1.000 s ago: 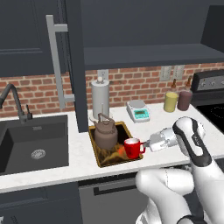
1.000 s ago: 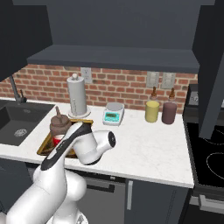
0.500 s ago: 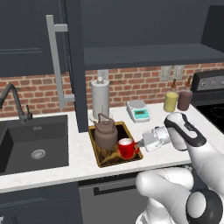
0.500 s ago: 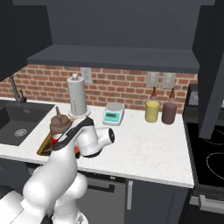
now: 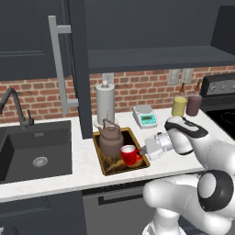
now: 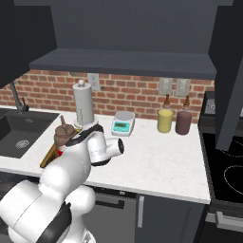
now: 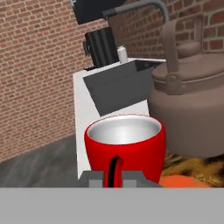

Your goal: Pick the kettle from the counter and place it on the tray. Then pick the mug from the cabinet and place it on the tray. Then close the cabinet doors.

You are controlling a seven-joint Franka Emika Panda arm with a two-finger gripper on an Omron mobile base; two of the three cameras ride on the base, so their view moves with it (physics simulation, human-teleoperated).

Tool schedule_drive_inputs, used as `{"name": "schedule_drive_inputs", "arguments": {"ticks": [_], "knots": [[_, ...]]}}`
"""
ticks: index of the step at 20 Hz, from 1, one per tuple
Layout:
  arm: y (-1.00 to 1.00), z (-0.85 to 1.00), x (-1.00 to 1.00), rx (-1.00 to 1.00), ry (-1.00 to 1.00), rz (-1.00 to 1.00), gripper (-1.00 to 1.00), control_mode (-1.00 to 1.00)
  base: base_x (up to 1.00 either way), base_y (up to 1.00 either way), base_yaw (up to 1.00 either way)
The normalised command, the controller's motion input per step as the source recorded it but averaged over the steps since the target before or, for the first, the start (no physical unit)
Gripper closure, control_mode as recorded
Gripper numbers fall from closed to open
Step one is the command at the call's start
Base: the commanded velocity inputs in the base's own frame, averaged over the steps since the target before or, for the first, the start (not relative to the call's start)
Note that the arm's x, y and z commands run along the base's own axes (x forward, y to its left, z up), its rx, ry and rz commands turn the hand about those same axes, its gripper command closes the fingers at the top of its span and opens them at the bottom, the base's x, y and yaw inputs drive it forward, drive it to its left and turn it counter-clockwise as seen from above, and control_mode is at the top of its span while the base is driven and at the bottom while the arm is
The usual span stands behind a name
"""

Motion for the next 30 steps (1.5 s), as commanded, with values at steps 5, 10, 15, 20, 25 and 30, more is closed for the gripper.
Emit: {"name": "schedule_drive_inputs", "arguments": {"ticks": [5,10,15,20,25,30], "knots": [[0.00,-0.22,0.27,0.00,-0.01,0.04,1.00,-1.00,0.00,0.00,0.00],[0.00,-0.17,0.20,-0.01,0.00,0.03,1.00,-1.00,0.00,0.00,0.00],[0.00,-0.17,0.20,-0.03,0.00,0.02,1.00,-1.00,0.00,0.00,0.00],[0.00,-0.12,0.01,-0.02,-0.04,0.00,1.00,-1.00,0.00,0.00,0.00],[0.00,-0.07,-0.23,-0.02,-0.12,0.00,1.00,-1.00,0.00,0.00,0.00],[0.01,-0.06,-0.21,-0.04,-0.12,0.00,1.00,-1.00,0.00,0.00,0.00]]}}
